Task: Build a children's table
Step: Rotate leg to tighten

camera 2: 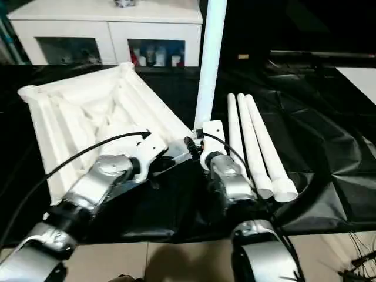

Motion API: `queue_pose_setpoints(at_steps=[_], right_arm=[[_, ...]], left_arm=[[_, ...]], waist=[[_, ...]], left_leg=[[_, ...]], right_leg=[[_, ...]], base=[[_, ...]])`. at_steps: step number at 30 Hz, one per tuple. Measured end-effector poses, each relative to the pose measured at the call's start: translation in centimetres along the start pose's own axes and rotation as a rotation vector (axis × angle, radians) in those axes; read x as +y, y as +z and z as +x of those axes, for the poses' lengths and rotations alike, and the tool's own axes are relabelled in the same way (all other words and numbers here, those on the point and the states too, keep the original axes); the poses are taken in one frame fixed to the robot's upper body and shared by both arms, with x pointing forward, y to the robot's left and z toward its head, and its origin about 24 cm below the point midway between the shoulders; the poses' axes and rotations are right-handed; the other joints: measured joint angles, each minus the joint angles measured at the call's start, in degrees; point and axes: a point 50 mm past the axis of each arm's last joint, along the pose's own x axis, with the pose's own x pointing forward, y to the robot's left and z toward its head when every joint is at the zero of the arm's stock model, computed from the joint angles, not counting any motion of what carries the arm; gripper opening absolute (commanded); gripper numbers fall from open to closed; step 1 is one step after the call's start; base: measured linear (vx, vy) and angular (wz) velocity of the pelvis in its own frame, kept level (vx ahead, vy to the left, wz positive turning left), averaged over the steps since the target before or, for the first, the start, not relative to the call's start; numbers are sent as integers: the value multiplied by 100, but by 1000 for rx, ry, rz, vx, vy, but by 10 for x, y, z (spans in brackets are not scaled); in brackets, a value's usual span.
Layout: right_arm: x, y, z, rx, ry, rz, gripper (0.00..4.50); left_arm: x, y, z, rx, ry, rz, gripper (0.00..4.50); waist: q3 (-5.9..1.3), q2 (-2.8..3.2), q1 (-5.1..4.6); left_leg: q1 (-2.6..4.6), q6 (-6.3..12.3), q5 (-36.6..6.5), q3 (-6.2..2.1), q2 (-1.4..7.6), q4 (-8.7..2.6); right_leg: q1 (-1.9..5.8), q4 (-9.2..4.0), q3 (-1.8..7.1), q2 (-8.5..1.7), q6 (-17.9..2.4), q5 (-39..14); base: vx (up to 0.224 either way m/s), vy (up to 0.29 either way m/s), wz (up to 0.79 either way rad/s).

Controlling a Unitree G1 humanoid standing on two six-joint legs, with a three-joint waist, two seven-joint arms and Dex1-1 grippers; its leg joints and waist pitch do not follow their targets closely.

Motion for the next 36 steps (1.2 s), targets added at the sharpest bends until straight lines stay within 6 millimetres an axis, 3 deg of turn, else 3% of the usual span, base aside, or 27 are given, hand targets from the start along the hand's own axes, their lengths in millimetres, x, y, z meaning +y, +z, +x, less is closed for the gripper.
queue_pose_setpoints(at_steps=[9,18,27,36], right_arm=[[-10,-1,-23,10,294,-161,357],[-14,-2,-40,47,481,-221,357],[-14,-3,-42,54,511,-220,357],[-13,-3,-44,52,537,-217,291]], left_arm=[[4,-14,-32,-26,-154,33,0],[8,-22,-47,-13,-222,43,0],[9,-23,-52,-7,-233,50,0],[9,-24,-53,-6,-242,48,0]], waist=[[-4,26,12],[0,24,8],[2,23,-10],[2,22,-6]], left_leg=[[-18,-1,-2,1,7,-24],[-36,2,-2,2,6,-10],[-35,1,-3,2,7,-16],[-35,1,-3,2,7,-13]], right_leg=[[-26,-4,-10,5,-1,-13],[-35,-1,-9,3,-9,-11],[-37,-2,-9,4,-8,-12],[-37,-1,-9,4,-8,-12]], base=[[0,0,0],[0,0,0],[0,0,0],[0,0,0]])
